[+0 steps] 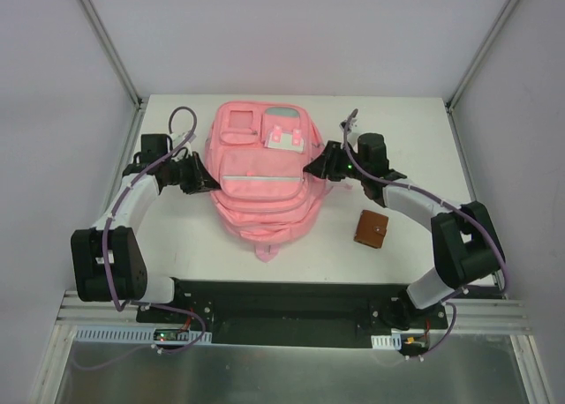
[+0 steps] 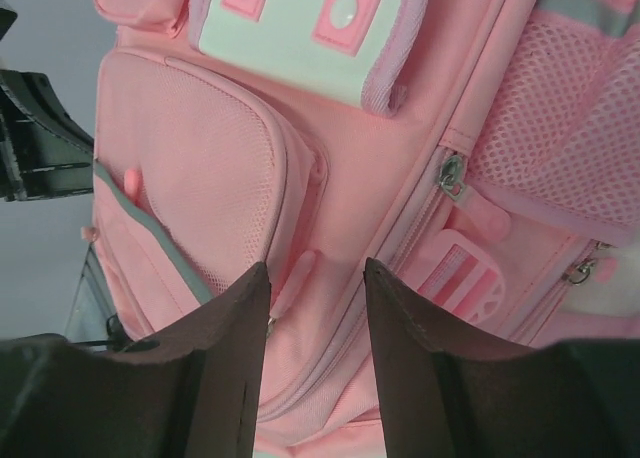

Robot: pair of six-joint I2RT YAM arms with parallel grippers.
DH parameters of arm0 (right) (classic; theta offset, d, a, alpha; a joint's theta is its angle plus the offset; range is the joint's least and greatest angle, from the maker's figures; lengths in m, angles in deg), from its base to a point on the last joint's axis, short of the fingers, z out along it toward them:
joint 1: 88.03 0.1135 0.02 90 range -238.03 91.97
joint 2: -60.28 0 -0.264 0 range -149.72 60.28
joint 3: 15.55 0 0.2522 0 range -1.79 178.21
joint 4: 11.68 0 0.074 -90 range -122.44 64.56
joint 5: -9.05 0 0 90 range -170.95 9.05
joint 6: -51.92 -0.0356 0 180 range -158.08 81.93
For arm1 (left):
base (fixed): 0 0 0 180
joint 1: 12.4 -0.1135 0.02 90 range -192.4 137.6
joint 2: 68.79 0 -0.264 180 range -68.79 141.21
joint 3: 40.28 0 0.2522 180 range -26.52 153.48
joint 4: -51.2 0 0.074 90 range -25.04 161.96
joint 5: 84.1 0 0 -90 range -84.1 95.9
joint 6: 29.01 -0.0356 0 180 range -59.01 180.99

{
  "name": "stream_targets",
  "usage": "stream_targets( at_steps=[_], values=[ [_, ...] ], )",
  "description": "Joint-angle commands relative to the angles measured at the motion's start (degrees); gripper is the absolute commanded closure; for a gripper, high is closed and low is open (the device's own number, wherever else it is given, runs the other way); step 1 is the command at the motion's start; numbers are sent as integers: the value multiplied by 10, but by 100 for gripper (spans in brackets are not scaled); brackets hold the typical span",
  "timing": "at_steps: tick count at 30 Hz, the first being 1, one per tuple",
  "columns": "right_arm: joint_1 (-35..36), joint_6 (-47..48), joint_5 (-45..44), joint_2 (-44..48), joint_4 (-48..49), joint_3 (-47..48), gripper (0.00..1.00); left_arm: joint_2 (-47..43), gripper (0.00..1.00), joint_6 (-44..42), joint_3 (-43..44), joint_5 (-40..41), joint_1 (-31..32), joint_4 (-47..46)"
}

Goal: Pack the student bag
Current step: Unzip the student bag at the center of the board.

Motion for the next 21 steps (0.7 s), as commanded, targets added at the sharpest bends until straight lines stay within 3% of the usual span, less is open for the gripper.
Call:
stream_targets(
  at_steps=[1,5,6,8,17,21],
  values=[
    [6,-91,56,-4,73,4,55,25,100,-36,39,34,-4,23],
    [7,-113,44,-14,79,-5,59,28,100,-39,36,35,-4,24],
    [8,-114,42,-18,79,-5,65,27,100,-40,34,33,-4,24],
    [8,-123,46,-26,81,-4,68,25,100,-41,31,32,-4,24],
    [8,-201,62,-70,125,-4,63,22,100,-42,29,32,-4,24],
    [8,-233,64,-84,131,-7,76,25,100,-41,30,28,-4,24]
  ],
)
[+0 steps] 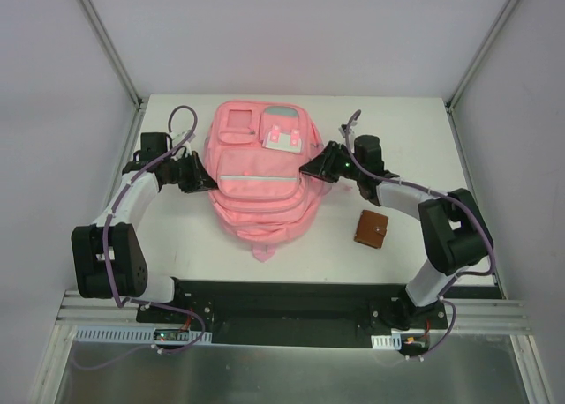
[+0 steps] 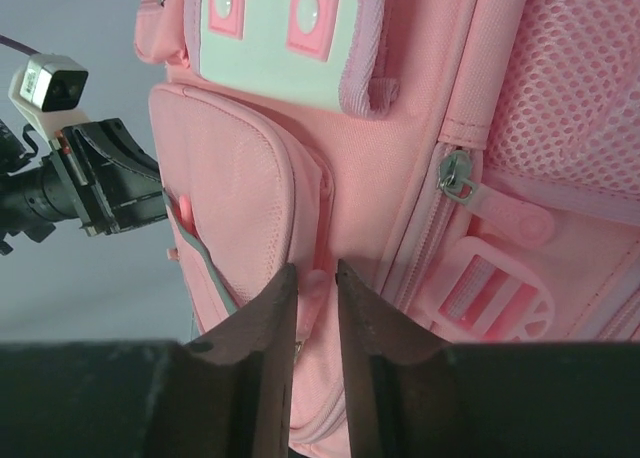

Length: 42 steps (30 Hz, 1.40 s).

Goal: Pack the student bag
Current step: Unzip the student bag at the center of the board.

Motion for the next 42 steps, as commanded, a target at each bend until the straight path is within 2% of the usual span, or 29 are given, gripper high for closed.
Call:
stream_targets(
  at_steps=[1,3,7,14,17,20,24,26,32,33,35,38,42],
  values=[
    [10,-56,14,-19,48,-3,78,2,100,-12,8,5,-4,6],
    [10,-67,8,-16,48,-13,82,0,100,-11,7,9,-5,6],
    [14,-66,0,-9,41,-28,80,2,100,-11,7,8,-4,7],
    [25,-40,-41,25,3,-53,82,2,100,-11,8,9,-4,7],
    [27,-30,-48,26,-2,-42,80,2,100,-11,7,6,-4,7],
    [28,-30,-39,11,-28,-12,70,2,100,-12,7,1,-4,6],
    [38,-10,-54,9,-67,12,71,0,100,-13,5,-6,-3,6],
    [52,6,-70,20,-112,20,79,-1,100,-13,3,-6,-3,6],
    [74,12,-90,45,-148,14,86,-7,100,-13,2,-6,-3,6],
    [74,11,-99,50,-149,11,84,-7,100,-13,2,-7,-3,6],
    [75,9,-107,63,-156,4,70,-8,100,-13,1,-6,-3,6],
    [75,12,-100,61,-164,15,68,-7,100,-13,1,-9,-3,7],
    [77,12,-84,50,-178,33,78,-12,100,-11,-2,-9,-3,6]
  ],
)
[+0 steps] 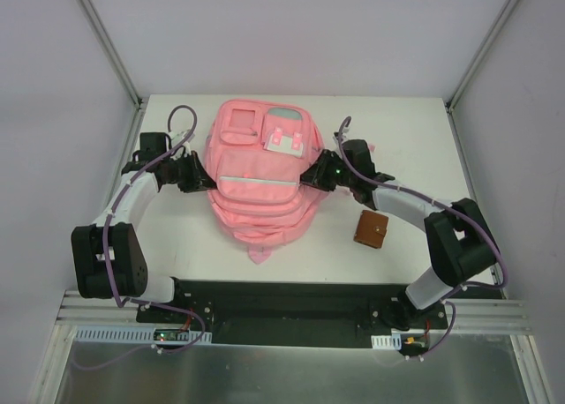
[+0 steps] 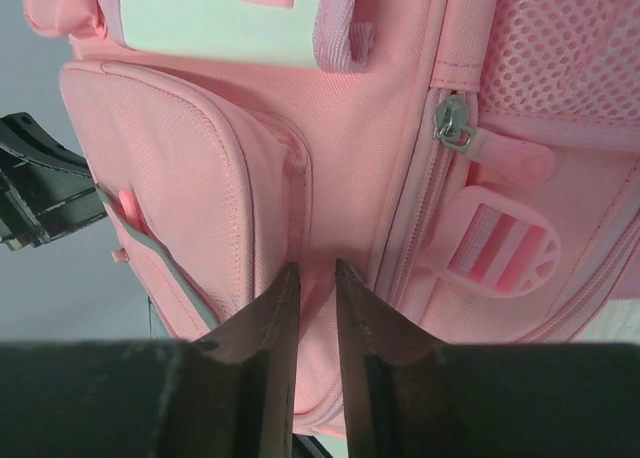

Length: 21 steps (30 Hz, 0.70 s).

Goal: Pack the student bag
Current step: Unzip the student bag at the center of the board.

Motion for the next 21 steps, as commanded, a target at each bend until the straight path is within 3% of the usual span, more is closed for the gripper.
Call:
stream_targets(
  at_steps=[1,2,5,13,21],
  values=[
    [19,2,37,8,-40,23,84,-13,100,-3,-2,-9,2,8],
    [18,1,40,8,-40,25,95,-14,100,-3,-3,-7,3,8],
    [19,-6,50,10,-42,26,99,-17,100,2,-7,-2,7,5],
    [25,1,16,76,-75,-27,99,-34,100,33,-22,23,10,-16],
    [53,-27,-94,142,-130,-81,99,-68,100,103,-76,35,10,-82]
  ],
)
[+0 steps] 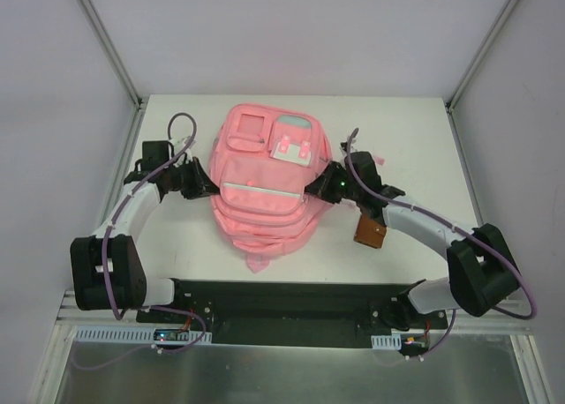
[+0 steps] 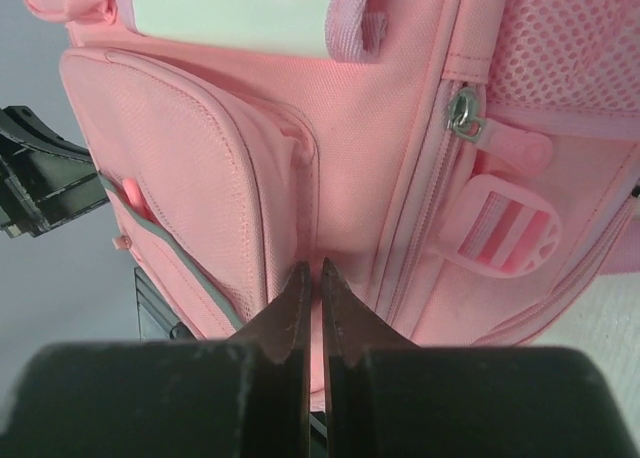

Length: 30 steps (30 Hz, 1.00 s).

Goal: Pack the student bag
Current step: Unzip the student bag at the center of the board.

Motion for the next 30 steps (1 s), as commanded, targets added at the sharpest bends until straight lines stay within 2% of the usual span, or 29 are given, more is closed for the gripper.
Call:
stream_targets(
  at_steps=[1,8,12,16,19,23,26,30],
  values=[
    [28,-23,-48,52,-70,-35,99,-38,100,69,-38,34,2,-64],
    [122,-98,-208,105,-88,-83,99,-94,100,135,-92,76,2,-124],
    [193,-189,-300,155,-76,-136,99,-118,100,161,-113,91,3,-140],
    [251,-233,-370,157,-88,-138,99,-128,100,184,-130,99,16,-163],
    [258,-276,-392,163,-79,-153,99,-142,100,196,-141,109,25,-167],
    [253,-258,-388,154,-72,-123,99,-178,100,213,-161,131,32,-181],
    [221,-219,-355,144,-70,-93,99,-190,100,214,-175,134,32,-186],
    [137,-165,-286,118,-65,-51,99,-188,100,219,-179,114,32,-191]
  ],
)
